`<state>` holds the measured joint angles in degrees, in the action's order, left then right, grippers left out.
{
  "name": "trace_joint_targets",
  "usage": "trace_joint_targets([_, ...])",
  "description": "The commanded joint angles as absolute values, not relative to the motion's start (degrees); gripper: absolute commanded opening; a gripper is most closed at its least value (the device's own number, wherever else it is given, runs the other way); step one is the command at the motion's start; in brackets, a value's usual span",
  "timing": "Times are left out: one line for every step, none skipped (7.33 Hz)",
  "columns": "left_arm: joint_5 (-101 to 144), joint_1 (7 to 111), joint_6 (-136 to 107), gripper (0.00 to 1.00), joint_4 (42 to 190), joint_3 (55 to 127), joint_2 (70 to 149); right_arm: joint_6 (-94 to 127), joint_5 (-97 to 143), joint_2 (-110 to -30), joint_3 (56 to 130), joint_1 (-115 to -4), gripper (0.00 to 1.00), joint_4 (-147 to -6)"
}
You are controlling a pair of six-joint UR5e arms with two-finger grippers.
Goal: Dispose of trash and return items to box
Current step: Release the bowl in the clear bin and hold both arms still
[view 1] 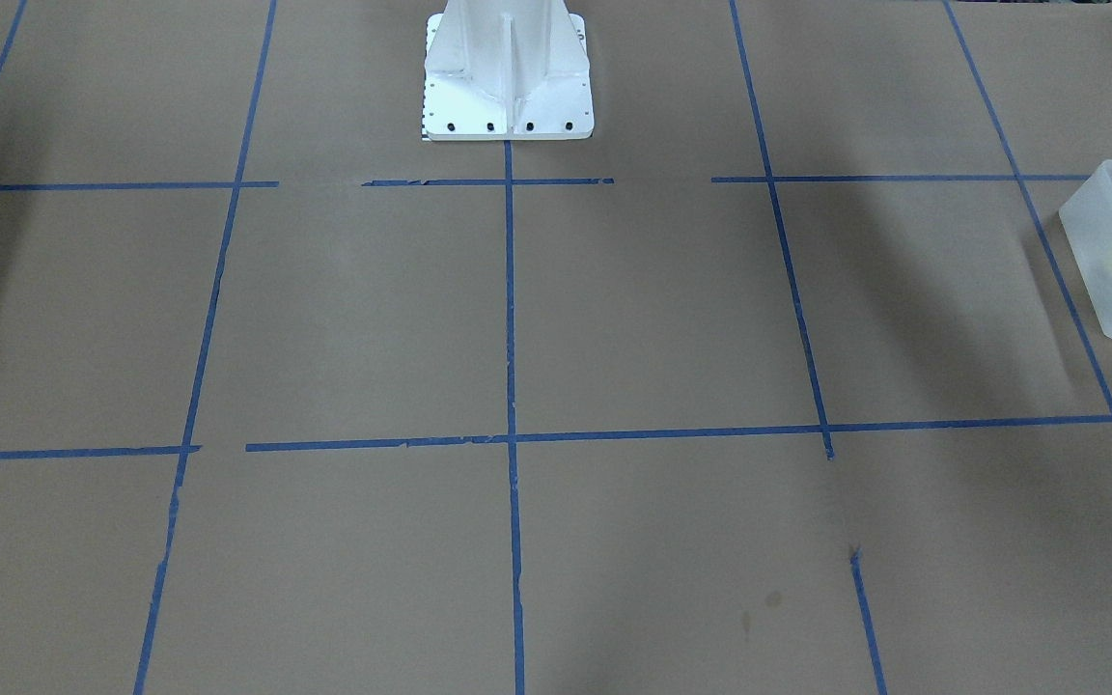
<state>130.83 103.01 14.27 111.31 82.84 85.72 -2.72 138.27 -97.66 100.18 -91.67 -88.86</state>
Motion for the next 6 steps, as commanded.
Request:
trace_joint_targets([130.5, 102.7, 13.9, 1.00, 109.2, 93.6, 86.4, -2.9, 138.4, -97.6, 100.2, -91.7, 1.00, -88.8])
trace_joint_targets([130.5, 100.2, 12.4, 1.00, 101.9, 97.9, 87.0, -2.9, 138.4, -97.6, 100.5, -91.7, 1.00, -88.8])
trace_joint_targets([130.5, 97.4, 11.9, 1.00, 96.0, 100.5, 88.0, -2.9, 138.4, -97.5, 100.5, -91.7, 1.00, -88.8])
trace_joint_targets([130.5, 94.1, 11.8, 1.00, 91.4, 101.2, 88.2, -2.8, 138.4, -97.5, 100.5, -91.7, 1.00, -88.8])
trace_joint_targets([129.9, 92.2, 9.0, 1.00, 90.7, 100.3, 88.0, -2.8, 138.4, -97.5, 100.5, -91.7, 1.00, -88.8])
trace_joint_targets([129.8, 91.9, 7.7, 1.00, 90.6, 98.0, 87.5, -2.8, 138.3, -97.5, 100.7, -91.7, 1.00, -88.8])
